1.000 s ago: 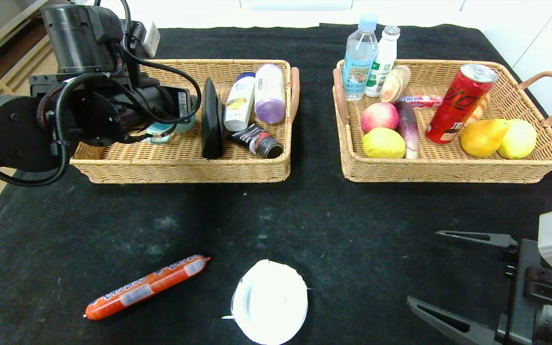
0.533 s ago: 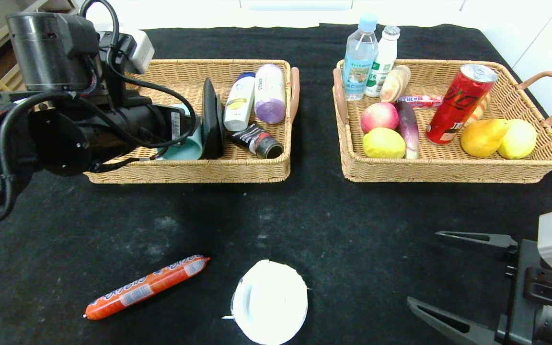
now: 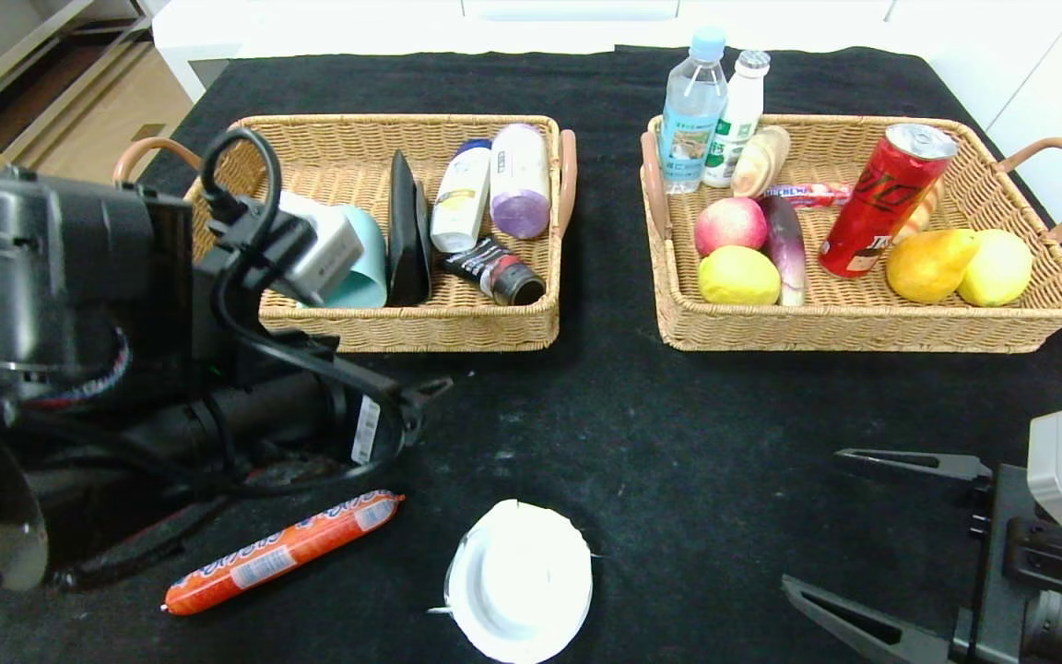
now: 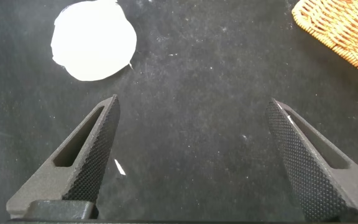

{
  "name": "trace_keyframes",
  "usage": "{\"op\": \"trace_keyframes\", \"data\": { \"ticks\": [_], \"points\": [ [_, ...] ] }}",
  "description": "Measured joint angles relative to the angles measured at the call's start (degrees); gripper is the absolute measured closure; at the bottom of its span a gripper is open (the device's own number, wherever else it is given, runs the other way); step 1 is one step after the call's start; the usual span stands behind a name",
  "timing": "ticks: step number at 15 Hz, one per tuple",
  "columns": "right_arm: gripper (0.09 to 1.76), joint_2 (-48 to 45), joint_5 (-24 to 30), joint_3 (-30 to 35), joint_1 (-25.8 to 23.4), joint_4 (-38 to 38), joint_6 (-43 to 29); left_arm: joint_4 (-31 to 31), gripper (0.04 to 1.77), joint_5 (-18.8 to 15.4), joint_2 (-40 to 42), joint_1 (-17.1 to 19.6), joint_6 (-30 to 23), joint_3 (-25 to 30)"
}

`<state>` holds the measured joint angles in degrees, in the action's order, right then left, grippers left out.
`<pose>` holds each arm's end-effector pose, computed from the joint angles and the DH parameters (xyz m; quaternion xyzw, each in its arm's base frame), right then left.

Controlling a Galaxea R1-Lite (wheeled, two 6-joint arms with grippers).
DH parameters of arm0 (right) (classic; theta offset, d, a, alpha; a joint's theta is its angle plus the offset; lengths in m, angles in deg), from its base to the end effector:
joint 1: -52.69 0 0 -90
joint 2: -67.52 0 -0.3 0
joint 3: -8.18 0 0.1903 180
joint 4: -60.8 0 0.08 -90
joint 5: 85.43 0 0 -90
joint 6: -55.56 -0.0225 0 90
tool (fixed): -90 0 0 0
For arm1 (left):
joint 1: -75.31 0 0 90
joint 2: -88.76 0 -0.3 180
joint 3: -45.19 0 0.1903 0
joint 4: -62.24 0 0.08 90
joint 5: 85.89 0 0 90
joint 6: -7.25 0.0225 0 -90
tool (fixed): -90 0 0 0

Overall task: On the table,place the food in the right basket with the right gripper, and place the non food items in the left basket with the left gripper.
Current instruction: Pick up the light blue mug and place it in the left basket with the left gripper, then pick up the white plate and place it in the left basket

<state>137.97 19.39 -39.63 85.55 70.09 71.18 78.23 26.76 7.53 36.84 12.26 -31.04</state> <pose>0.1432 0.0994 0.1860 -0.1415 0.0592 0.4133 0.8976 0.1917 -0.1412 0.2438 0.1351 0.1508 -0.1420 0.9689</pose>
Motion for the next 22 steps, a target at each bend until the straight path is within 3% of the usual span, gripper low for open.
{"op": "trace_keyframes", "data": {
  "ticks": [6,11,14,22],
  "points": [
    [0.14,0.24,0.02,0.0,0.0,0.06,0.11,5.75,0.12,-0.61,-0.22,-6.18,0.55,2.86],
    [0.14,0.24,0.0,0.0,0.0,0.09,0.11,6.56,0.11,-0.9,-2.47,-9.13,2.32,2.72],
    [0.14,0.05,0.0,-0.13,-0.17,0.09,0.09,6.69,0.11,-3.44,-3.83,-9.53,2.58,2.78],
    [0.14,-0.33,0.02,-0.26,-0.37,0.09,0.09,8.0,0.1,-3.78,-6.49,-7.23,3.12,1.78]
  ]
}}
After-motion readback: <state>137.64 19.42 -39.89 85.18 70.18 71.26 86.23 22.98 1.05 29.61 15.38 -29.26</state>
